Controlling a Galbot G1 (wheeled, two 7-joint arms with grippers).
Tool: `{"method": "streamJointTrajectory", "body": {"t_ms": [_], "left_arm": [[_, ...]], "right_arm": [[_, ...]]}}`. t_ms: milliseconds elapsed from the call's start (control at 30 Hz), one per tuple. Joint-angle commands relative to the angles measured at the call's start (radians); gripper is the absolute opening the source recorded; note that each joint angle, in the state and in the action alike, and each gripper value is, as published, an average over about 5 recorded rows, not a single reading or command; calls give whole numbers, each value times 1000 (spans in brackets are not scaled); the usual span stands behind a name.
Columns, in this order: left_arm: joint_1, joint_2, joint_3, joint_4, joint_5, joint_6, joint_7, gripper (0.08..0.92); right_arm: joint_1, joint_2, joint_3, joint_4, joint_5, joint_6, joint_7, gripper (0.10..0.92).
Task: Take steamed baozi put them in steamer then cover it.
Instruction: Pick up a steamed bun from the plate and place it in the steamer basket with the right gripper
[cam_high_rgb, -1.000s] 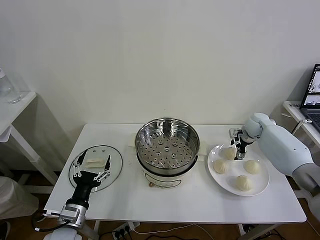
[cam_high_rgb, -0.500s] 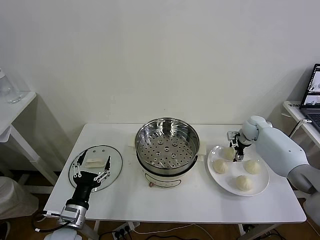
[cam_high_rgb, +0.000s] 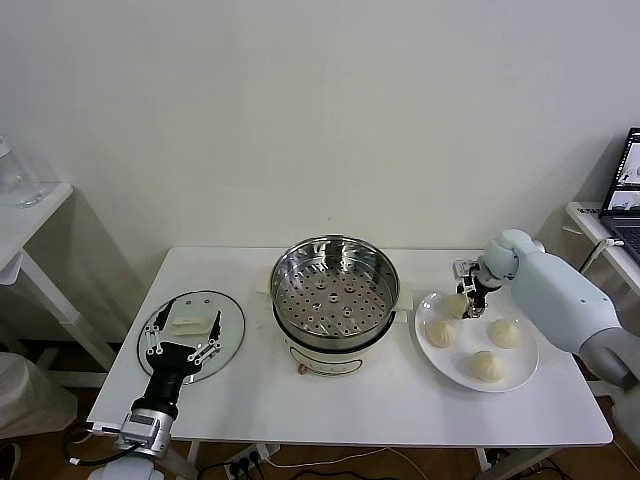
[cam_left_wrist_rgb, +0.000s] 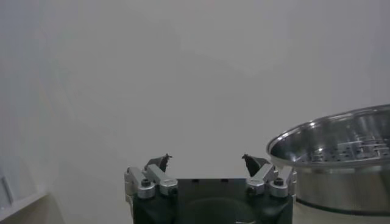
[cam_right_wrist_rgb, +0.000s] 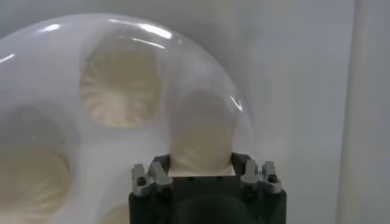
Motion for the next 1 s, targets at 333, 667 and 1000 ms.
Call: {"method": "streamJointTrajectory", "body": {"t_ms": [333,667,1000], "left_arm": [[6,10,7,-14,2,4,-1,823],[9,19,1,-19,2,-1,1,823],[7,28,-7,-8,1,-4,6,823]], "right_arm": [[782,-74,-605,489,263,513,-153,687],[810,250,-691,381,220,775,-128,687],[594,497,-591,103,51,917,-55,687]]}}
